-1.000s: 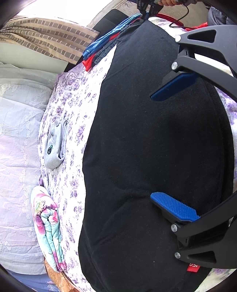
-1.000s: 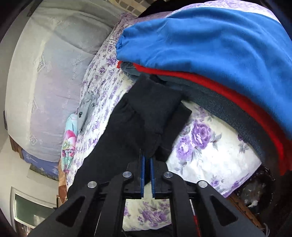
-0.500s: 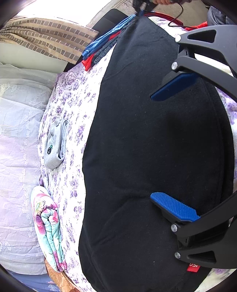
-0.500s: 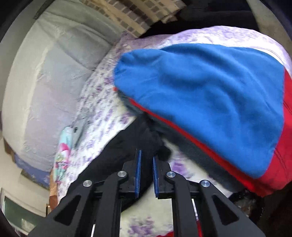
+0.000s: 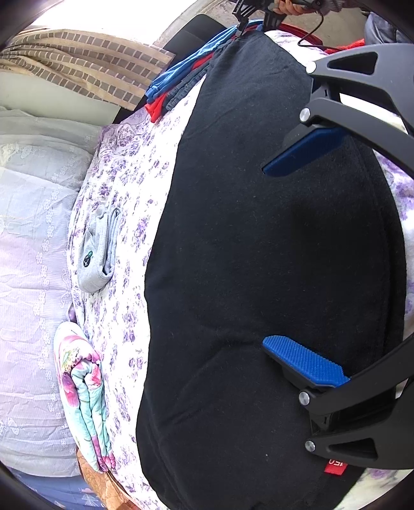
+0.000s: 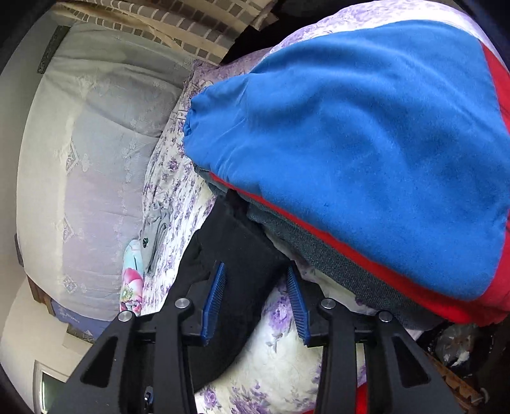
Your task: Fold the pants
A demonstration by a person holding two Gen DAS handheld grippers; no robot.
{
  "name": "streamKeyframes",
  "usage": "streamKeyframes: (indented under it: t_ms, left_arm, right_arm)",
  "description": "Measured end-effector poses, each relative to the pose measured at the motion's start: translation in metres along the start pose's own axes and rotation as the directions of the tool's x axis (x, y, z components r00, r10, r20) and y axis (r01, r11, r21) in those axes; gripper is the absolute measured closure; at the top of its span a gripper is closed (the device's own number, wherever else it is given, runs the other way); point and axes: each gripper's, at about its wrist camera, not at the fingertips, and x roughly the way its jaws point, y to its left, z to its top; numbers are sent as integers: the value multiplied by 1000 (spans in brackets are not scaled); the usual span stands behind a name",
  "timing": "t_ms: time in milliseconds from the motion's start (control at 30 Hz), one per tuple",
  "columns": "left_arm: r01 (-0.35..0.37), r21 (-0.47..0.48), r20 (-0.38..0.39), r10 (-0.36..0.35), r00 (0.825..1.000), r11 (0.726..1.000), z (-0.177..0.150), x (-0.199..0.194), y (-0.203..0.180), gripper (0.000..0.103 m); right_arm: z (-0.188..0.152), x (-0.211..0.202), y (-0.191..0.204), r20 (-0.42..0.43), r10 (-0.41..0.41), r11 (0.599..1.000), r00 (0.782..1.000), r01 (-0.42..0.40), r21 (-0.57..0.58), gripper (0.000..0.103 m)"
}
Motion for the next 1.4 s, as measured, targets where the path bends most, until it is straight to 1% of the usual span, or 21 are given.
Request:
streamKeyframes:
  t_ms: [67,200,267,300,367,433,467,500,567,600,633,700,767,800,867,967,1033,1067,1200,1267,1400]
  left_arm:
    - [7,-7,9,-7,1000,1000,1,-5,-3,5]
    - [87,-19,29,-86,996,996,11,-12,-15,5]
    - [94,18,6,-94,996,995,11,-7,-26,5]
    - [62,54,-41,-60,997,997,8,3,-32,5]
    - [-1,94,-110,11,994,996,-1,23,-35,5]
    - [-2,110,-81,11,997,994,-1,15,-37,5]
    - [3,98,-82,5,997,995,0,12,-35,5]
    - [9,79,-73,-4,997,997,2,8,-31,5]
    - [8,23,-19,-7,1000,1000,8,-7,-17,5]
    - [-6,-4,0,6,1000,1000,12,-14,-9,5]
    - [-41,-36,16,42,999,999,16,-21,2,5]
    - [-101,-100,37,105,994,990,19,-33,24,5]
    - [-130,-160,12,134,991,978,18,-36,46,5]
    - [-111,-181,6,114,993,977,15,-36,55,5]
    - [-91,-161,28,97,995,983,11,-37,55,5]
    - [-198,-42,45,200,979,979,5,-24,41,5]
    - [-271,29,66,268,961,962,-1,-15,31,5]
    - [-272,40,71,269,961,962,0,-15,29,5]
    - [-160,-26,102,162,982,987,1,-23,47,5]
    - [-148,-28,111,150,983,989,2,-24,48,5]
    - [-149,-26,107,151,983,988,4,-22,47,5]
  right_arm:
    - [-2,1,3,9,0,1000,1000,0,-23,56]
    - [-6,2,12,22,-15,996,1000,16,-91,47]
    - [-3,-1,16,14,-32,994,999,33,-104,46]
    - [0,-11,17,52,-58,994,997,62,-87,46]
    - [3,-42,29,197,-92,988,976,114,-103,46]
    - [-2,-68,57,353,-99,961,931,181,-208,44]
    - [-6,-71,76,370,-54,944,928,168,-284,44]
    - [-10,-64,98,331,-4,922,944,131,-364,44]
    - [-26,-27,145,148,95,864,984,-8,-503,44]
    - [-37,-4,166,42,131,833,990,-87,-547,45]
    - [-52,25,190,-80,155,794,985,-173,-582,46]
    - [-83,81,233,-282,167,727,945,-311,-613,52]
    - [-118,140,272,-460,143,679,876,-425,-598,64]
    - [-134,168,289,-523,123,665,844,-461,-587,66]
    - [-162,221,317,-604,71,660,794,-491,-568,67]
    - [-196,286,351,-694,0,667,720,-517,-536,67]
    - [-212,314,364,-722,-37,680,691,-512,-525,67]
    - [-216,327,366,-739,-57,686,672,-511,-518,66]
    - [-228,358,368,-768,-114,691,631,-505,-517,65]
    - [-234,366,365,-777,-139,687,614,-506,-522,65]
    - [-244,378,356,-817,-141,707,559,-521,-478,65]
